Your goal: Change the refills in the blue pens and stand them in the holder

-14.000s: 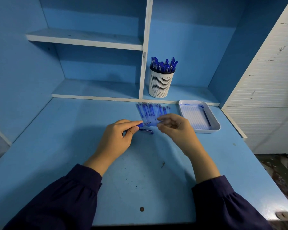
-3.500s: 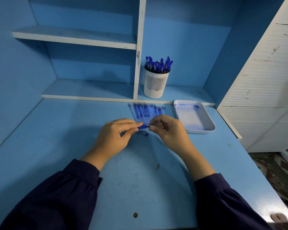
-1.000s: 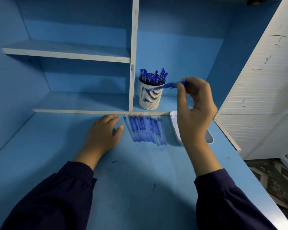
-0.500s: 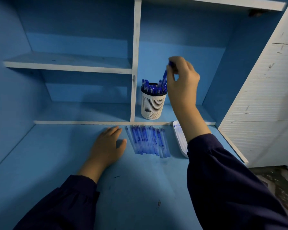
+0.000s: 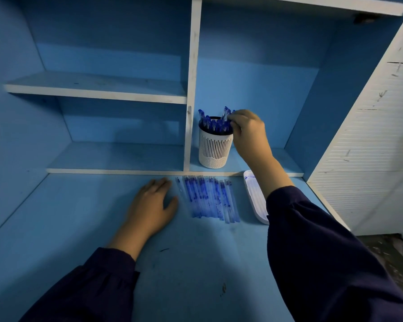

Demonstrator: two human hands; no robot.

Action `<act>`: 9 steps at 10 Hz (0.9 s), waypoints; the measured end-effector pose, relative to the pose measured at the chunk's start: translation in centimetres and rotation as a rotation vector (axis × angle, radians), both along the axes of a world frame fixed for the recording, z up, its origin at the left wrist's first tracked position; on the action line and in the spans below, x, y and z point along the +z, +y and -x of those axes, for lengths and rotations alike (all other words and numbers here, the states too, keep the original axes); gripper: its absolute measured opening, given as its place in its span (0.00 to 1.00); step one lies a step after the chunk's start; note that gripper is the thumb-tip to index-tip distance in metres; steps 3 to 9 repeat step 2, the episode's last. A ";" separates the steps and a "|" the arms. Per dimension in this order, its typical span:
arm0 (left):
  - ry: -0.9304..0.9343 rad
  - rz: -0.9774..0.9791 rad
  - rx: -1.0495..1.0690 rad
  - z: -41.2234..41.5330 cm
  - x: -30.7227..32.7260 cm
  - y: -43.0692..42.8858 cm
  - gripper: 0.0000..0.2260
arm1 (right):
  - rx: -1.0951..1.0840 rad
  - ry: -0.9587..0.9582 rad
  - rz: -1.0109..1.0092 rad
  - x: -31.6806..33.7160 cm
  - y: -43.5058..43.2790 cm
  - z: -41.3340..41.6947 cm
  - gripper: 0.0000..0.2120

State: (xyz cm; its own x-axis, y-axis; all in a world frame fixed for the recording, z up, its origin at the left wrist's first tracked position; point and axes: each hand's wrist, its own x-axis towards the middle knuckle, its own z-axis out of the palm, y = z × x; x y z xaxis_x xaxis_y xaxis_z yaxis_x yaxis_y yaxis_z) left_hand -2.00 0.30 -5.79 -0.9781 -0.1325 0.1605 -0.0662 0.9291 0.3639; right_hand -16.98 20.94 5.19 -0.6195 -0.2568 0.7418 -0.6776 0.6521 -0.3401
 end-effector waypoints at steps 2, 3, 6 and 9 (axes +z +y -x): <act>0.027 -0.030 0.001 0.0 -0.1 0.0 0.36 | -0.045 -0.054 -0.007 -2.8 -0.4 -3.3 0.19; 0.027 -0.030 0.001 0.0 -0.1 0.0 0.36 | -0.045 -0.054 -0.007 -2.8 -0.4 -3.3 0.19; 0.027 -0.030 0.001 0.0 -0.1 0.0 0.36 | -0.045 -0.054 -0.007 -2.8 -0.4 -3.3 0.19; 0.027 -0.030 0.001 0.0 -0.1 0.0 0.36 | -0.045 -0.054 -0.007 -2.8 -0.4 -3.3 0.19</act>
